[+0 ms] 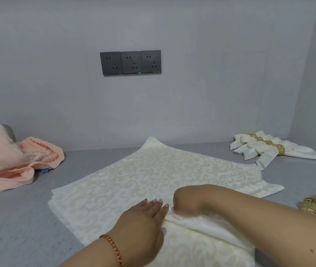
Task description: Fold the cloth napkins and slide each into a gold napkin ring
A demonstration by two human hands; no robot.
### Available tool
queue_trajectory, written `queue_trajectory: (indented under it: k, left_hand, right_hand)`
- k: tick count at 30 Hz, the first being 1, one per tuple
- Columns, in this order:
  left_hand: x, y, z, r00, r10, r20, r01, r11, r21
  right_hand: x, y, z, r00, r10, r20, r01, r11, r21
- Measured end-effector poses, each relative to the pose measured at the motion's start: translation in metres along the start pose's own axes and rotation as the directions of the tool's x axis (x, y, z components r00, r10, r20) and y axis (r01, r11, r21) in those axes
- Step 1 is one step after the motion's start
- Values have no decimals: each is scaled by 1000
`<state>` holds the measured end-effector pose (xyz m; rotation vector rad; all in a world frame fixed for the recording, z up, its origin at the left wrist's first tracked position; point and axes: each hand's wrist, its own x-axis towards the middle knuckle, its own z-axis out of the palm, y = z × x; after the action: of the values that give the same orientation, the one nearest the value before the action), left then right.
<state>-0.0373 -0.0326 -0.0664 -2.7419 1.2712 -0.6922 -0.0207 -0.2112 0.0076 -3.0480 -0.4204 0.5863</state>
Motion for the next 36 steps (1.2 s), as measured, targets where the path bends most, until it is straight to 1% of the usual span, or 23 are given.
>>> queue_trajectory:
  k: [1, 2, 4, 5, 7, 9, 11, 13, 15, 16, 17, 18, 19, 20, 21, 22, 27, 30, 32, 34, 36]
  left_hand:
    - [1, 2, -1, 1000, -1, 31, 1, 1000, -5]
    - [1, 2, 2, 999, 9, 35, -9, 1000, 3]
    - [1, 4, 2, 999, -15, 43, 15, 1000, 5]
    - [0, 4, 0, 998, -37, 57, 37, 999, 5]
    - [-1, 3, -1, 995, -39, 87, 36, 999, 33]
    - [-1, 1, -2, 986, -57, 158, 51, 998, 44]
    - [-1, -1, -2, 981, -58, 183, 47, 997, 64]
    - [-4, -2, 1, 981, -58, 184, 45, 996, 71]
    - [-2, 3, -8, 990, -37, 137, 27, 997, 77]
    - [1, 5, -14, 992, -38, 124, 26, 995, 100]
    - [2, 4, -13, 988, -21, 154, 5, 995, 102]
    - [2, 5, -16, 973, -15, 229, 8, 999, 34]
    - [3, 6, -16, 975, -12, 221, 8, 1000, 18]
    - [2, 4, -13, 986, 2, 169, -10, 999, 47]
    - [1, 2, -10, 980, -24, 199, 19, 999, 28]
    - [-1, 2, -9, 959, -58, 278, 61, 998, -1]
    - [1, 2, -9, 950, -77, 303, 82, 997, -6]
    - [0, 2, -12, 944, -81, 321, 84, 996, 4]
    - [0, 1, -11, 948, -82, 307, 89, 996, -8]
    - [2, 3, -12, 935, -99, 339, 98, 995, 20]
    - [2, 4, -12, 919, -108, 379, 107, 994, 22]
  right_hand:
    - [0, -1, -1, 1000, -7, 7, 7, 1000, -22]
    - [1, -2, -1, 1000, -11, 11, 12, 999, -40]
    - [3, -2, -1, 1000, -18, 18, 19, 998, -63]
    - [3, -1, -1, 1000, -21, 21, 22, 998, -66]
    - [3, 0, -1, 999, -31, 29, 33, 998, -60]
    - [1, 1, -3, 998, -39, 52, 42, 998, -56]
    - [-2, 3, -7, 996, -42, 77, 46, 997, -55]
    - [-5, 12, -18, 998, -28, 59, 31, 998, -53]
    - [-6, 29, -30, 1000, 13, 9, -12, 999, -50]
    - [-6, 38, -34, 999, 39, 8, -38, 998, -52]
    - [-6, 47, -36, 997, 61, 43, -58, 997, -55]
    - [-4, 54, -36, 992, 72, 104, -68, 997, -47]
    - [-3, 59, -35, 983, 79, 163, -75, 997, -30]
    - [-1, 62, -33, 978, 80, 195, -78, 997, -14]
    - [-1, 63, -32, 976, 81, 202, -81, 997, -9]
    - [-1, 64, -31, 978, 77, 196, -77, 997, -8]
    - [-2, 62, -35, 994, 14, 111, -17, 999, 27]
    - [-3, 61, -40, 997, -49, 57, 47, 998, 39]
    - [-4, 59, -45, 995, -88, 52, 87, 996, 20]
    - [-7, 54, -49, 992, -104, 68, 106, 994, -19]
    - [-10, 48, -52, 994, -86, 74, 92, 993, -78]
